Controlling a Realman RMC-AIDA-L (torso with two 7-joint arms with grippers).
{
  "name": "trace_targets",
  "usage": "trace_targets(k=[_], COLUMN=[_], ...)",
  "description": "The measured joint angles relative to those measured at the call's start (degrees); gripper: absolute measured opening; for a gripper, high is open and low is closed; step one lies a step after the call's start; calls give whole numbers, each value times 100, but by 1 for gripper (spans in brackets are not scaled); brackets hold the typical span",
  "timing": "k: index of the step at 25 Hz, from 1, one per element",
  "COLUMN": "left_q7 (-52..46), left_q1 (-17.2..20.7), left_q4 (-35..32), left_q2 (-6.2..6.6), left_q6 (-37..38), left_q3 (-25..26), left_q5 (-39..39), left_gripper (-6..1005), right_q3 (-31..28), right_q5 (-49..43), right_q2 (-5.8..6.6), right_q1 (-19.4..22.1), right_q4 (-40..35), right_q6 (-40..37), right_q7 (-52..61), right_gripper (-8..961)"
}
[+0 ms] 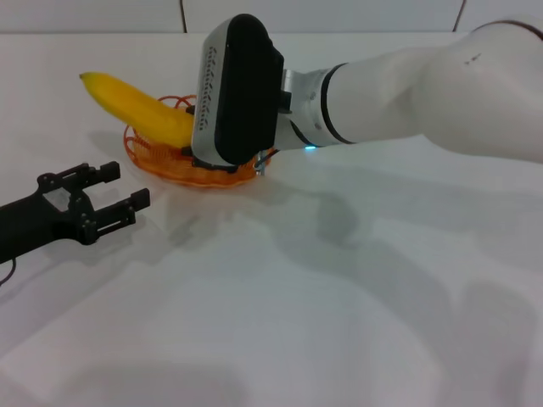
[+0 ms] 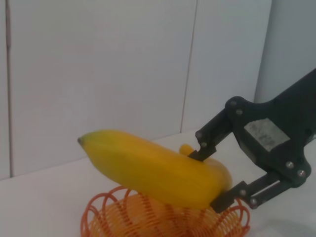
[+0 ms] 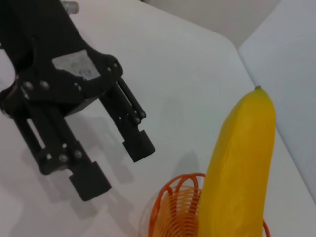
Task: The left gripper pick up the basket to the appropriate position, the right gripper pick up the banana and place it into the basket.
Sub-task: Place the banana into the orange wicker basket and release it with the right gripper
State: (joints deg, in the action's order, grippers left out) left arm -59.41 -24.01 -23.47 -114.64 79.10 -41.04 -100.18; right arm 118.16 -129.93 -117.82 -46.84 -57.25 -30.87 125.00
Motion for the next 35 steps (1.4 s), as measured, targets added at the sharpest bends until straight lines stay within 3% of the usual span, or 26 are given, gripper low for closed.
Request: trace_targets(k=[35], left_q7=[0], left_q1=[-4], left_q4=[0], left_q2=[-5], left_q6=[13], left_q3=[0], left_q5=[-28], left_gripper=[701], right_q3=[66], right_q5=[-76], right_q2=[32], right_q1=[53], right_q4=[33], right_q6=[61], right_q7=[-48], right_gripper=[638])
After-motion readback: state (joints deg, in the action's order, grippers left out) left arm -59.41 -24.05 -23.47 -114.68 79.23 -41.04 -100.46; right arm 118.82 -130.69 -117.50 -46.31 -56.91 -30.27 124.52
